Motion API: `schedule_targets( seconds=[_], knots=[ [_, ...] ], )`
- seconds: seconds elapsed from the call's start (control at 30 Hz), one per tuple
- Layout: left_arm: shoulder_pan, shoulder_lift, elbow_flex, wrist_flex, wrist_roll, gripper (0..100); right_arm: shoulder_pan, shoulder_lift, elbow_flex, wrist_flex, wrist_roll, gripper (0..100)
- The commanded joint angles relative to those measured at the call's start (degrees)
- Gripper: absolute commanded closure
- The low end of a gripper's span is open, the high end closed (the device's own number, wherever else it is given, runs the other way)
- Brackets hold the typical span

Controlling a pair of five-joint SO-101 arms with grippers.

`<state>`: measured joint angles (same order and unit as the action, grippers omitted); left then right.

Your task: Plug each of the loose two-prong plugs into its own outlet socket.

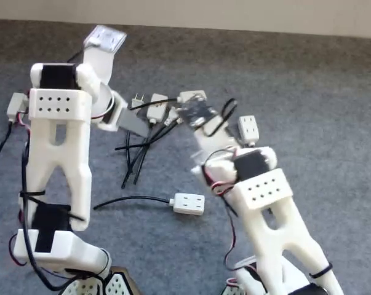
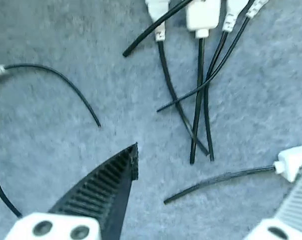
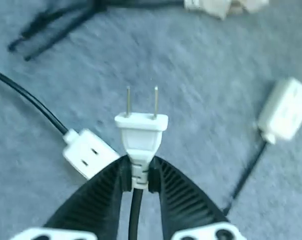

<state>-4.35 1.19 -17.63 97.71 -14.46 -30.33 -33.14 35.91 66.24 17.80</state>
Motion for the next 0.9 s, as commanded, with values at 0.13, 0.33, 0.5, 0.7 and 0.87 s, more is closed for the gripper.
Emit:
schedule_targets(
  seconds=[0.13,0.33,0.5,0.7,0.87],
  knots=[
    [2.15,-2.59,-7.69,0.44,-0.62,52,-5.93,-0.22,14.29,-25.45,-6.33,99.2],
    [2.15,-6.90,-4.44,-7.30,-0.35,52,-6.02,-0.57,20.53,-33.89,-10.37,99.2],
    [2.15,-22.46,22.37,-25.58,-0.35,52,-6.29,-0.57,20.88,-35.30,-10.37,99.2],
    [1.27,-46.55,61.76,-47.82,-0.18,52,-9.36,-0.57,21.32,-36.53,-10.20,99.2],
    [0.66,-58.07,75.12,-48.70,2.99,52,-15.34,-0.57,22.90,-36.88,-10.29,99.2]
  ],
)
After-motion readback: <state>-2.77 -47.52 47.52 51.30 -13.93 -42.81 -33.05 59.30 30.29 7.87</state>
